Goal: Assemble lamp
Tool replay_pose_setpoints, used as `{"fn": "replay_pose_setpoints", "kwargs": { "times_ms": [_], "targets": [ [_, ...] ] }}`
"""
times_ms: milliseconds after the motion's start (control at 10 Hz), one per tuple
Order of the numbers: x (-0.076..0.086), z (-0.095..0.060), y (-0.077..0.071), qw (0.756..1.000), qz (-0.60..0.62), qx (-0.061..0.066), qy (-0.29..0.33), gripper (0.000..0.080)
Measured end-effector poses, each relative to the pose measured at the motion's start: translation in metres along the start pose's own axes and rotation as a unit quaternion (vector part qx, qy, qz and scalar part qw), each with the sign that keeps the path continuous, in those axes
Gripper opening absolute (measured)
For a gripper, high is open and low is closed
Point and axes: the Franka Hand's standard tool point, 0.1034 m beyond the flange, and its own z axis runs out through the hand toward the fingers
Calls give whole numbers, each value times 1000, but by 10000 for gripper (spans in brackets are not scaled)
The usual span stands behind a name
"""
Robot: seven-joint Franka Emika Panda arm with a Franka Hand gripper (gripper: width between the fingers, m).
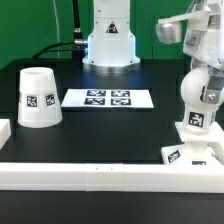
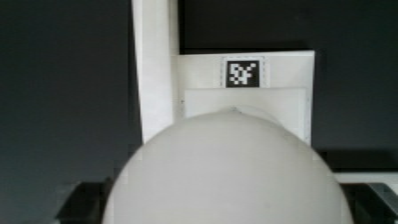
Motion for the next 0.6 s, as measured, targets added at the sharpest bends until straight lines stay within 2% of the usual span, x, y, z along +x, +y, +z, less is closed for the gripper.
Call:
{"fn": "replay_pose_setpoints", "kwargs": {
  "times_ms": [100, 300, 600],
  "targets": [
    [-1, 0, -1, 999, 51, 2, -1, 576],
    [-3, 2, -3, 989, 150, 13, 3, 576],
    [-3, 2, -3, 959, 283, 22, 9, 577]
  ]
}}
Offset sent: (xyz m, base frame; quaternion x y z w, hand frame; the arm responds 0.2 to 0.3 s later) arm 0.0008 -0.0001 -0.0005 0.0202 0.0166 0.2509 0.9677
